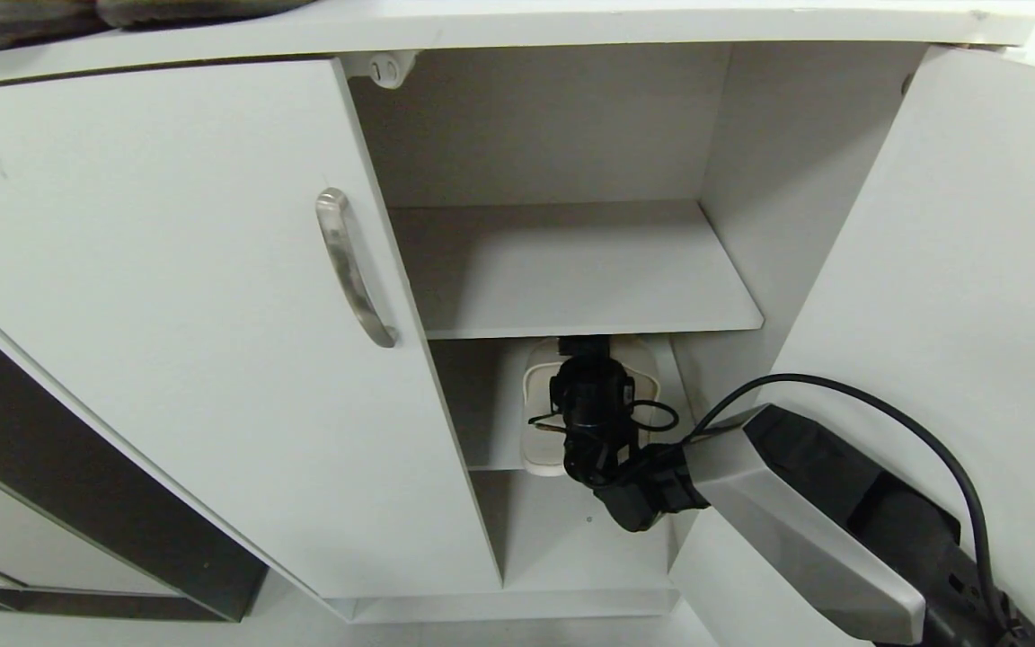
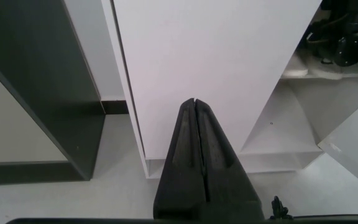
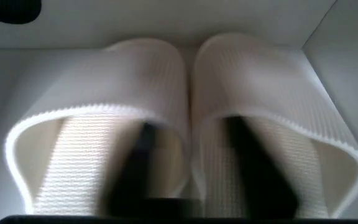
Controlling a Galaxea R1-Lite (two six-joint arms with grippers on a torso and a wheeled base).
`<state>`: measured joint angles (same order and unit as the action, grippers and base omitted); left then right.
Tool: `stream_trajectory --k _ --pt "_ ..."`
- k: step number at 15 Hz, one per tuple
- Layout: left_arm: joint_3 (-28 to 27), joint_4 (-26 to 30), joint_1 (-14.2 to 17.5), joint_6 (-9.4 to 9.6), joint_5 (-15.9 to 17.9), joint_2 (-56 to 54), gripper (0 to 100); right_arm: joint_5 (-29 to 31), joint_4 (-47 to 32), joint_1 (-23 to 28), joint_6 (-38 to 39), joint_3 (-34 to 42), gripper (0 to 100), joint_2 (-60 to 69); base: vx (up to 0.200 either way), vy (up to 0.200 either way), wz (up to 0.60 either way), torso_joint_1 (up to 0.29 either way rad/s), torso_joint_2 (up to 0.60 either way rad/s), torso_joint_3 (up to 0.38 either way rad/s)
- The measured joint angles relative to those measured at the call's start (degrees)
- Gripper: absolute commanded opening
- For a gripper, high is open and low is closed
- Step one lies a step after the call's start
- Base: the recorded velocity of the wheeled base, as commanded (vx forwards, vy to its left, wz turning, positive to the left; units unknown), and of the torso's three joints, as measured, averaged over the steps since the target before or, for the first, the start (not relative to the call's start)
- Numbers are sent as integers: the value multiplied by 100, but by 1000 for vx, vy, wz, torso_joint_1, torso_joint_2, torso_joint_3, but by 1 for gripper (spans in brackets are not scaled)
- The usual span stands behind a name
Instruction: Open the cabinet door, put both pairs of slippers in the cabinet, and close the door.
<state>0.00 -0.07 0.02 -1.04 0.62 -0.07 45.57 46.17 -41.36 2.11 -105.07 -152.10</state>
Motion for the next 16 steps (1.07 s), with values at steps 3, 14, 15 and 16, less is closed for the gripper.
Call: stream_trajectory --k 3,14,15,16 --pt "0 0 5 0 -2 0 0 16 6 -48 -1 204 100 89 0 0 0 0 0 0" --pt "0 0 5 0 16 0 0 -35 1248 -717 10 3530 100 1652 0 0 0 0 0 0" --pt "0 0 5 0 16 0 0 -66 1426 -789 13 3920 100 1818 -200 0 0 7 2 -2" --pt "0 0 2 0 24 0 0 -88 1687 -869 23 4306 100 2002 -200 0 0 2 2 -2"
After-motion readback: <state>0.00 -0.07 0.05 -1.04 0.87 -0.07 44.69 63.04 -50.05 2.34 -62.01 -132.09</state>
